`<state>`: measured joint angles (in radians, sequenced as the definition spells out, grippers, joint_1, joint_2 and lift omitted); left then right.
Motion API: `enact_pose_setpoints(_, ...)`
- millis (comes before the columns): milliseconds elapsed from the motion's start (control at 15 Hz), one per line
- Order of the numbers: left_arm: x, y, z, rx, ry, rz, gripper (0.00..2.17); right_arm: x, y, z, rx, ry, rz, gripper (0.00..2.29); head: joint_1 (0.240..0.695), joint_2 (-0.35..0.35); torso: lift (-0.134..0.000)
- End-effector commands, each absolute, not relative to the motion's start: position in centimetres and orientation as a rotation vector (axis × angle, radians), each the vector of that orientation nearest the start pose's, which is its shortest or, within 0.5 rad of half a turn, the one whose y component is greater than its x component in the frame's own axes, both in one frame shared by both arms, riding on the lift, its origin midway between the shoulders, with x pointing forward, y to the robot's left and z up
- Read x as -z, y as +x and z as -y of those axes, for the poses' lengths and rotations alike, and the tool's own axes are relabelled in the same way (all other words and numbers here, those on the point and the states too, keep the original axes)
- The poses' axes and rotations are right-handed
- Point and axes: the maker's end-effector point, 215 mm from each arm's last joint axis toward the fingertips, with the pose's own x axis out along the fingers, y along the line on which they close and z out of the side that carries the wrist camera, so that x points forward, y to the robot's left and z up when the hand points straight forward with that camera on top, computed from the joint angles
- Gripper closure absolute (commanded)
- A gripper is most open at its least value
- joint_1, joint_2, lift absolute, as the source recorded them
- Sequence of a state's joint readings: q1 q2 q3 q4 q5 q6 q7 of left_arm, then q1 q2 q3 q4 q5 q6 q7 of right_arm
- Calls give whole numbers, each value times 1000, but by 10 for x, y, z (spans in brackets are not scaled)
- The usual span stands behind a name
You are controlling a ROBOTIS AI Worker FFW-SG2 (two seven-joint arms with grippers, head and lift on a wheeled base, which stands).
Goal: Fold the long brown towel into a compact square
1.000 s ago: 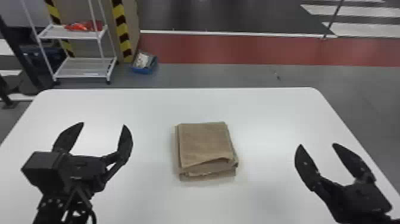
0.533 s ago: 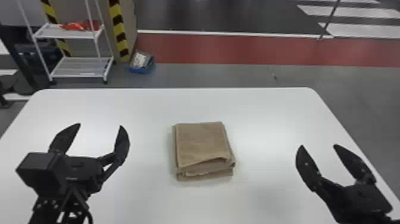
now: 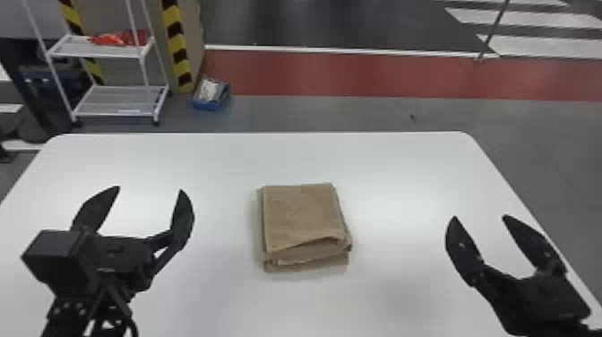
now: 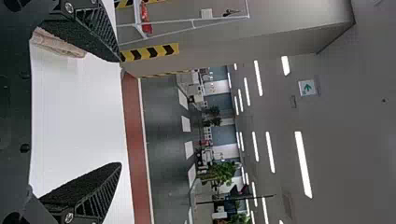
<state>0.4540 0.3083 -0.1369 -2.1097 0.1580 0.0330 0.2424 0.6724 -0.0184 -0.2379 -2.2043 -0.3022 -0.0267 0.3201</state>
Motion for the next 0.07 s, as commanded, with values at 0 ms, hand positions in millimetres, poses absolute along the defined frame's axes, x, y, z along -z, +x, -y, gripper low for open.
enact_pose_setpoints(0, 305, 457, -222, 29, 50, 14, 43, 295, 391, 285, -128, 133, 40, 93, 695, -75, -123)
